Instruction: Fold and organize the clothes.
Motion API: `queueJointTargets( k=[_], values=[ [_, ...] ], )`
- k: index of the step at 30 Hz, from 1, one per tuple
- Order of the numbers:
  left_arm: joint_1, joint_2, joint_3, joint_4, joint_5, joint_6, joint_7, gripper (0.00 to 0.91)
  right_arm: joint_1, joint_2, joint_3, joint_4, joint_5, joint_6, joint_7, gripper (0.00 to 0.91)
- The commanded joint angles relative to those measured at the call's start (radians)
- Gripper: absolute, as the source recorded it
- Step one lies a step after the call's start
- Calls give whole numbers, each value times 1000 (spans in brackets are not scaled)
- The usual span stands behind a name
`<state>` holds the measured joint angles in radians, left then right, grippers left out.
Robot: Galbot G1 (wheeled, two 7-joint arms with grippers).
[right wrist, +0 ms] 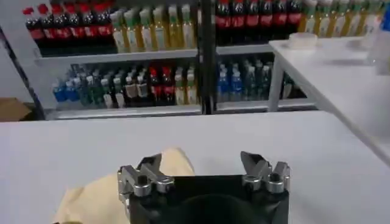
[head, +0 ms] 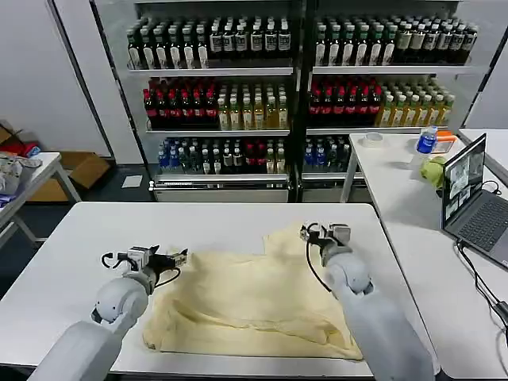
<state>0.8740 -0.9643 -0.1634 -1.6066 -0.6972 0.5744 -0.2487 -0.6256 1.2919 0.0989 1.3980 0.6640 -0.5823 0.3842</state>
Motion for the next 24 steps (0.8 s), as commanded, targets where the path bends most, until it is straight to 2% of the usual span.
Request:
queueJointTargets(
  k=[1,6,7,8,9,10,11,12,13,24],
  values=[
    [-56,-4,40,55,-16,3,-1,907,99,41,-26,-147,34,-1,-12,907],
    [-37,-2,37,49,-22,3,-8,907,114,57,-31,-195,39,-1,-19,907],
    [-32,-2,37,47,-24,3,-8,907,115,58,-31,-203,41,-1,-21,796],
    [-28,-1,38,43,-27,3,-7,856,115,58,-31,-214,48,-1,-22,675],
    [-24,-1,38,41,-29,3,-7,725,115,59,-31,-216,52,-1,-22,544],
    [-22,-1,38,40,-30,3,-7,383,114,59,-31,-218,54,-1,-23,272],
    [-18,-1,38,39,-31,3,-7,232,112,60,-30,-223,61,-1,-23,121],
    [-17,-1,38,39,-33,3,-7,10,112,60,-30,-225,69,-1,-22,30],
    [-16,-1,38,40,-34,3,-7,10,110,60,-30,-225,77,-1,-21,0],
    [6,0,30,26,-58,2,-1,10,85,50,-41,-186,104,0,-20,0]
  ],
)
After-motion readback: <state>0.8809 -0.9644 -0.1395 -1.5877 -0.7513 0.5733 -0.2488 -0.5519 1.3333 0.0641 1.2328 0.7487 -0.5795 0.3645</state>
